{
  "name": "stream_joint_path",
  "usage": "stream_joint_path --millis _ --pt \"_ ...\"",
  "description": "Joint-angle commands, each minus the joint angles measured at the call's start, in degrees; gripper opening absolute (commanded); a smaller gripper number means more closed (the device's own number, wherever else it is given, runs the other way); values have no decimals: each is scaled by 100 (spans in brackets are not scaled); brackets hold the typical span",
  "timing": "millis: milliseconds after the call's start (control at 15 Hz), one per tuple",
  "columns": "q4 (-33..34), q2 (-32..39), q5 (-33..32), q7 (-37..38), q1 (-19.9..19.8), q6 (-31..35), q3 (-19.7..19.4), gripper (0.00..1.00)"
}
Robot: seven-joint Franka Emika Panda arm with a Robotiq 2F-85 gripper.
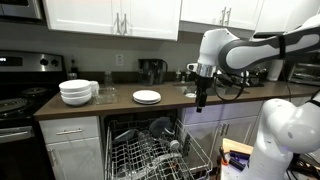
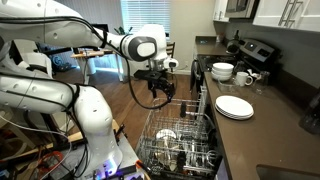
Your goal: Take the top white plate and put it in the dishwasher
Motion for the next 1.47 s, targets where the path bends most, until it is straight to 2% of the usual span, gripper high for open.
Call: stream_joint_path --millis 0,400,600,867,1067,1400 --pt "547 732 -470 -16 29 125 278 100" --pt "1535 1970 -1754 -1 -31 778 715 100" --pt "1989 2580 -2395 24 -79 1225 799 100" --pt "2547 3422 -3312 173 -136 1721 764 100" --pt "2945 4035 -3905 419 -145 1855 692 100" --pt "3474 4924 -4244 870 -88 1833 540 100"
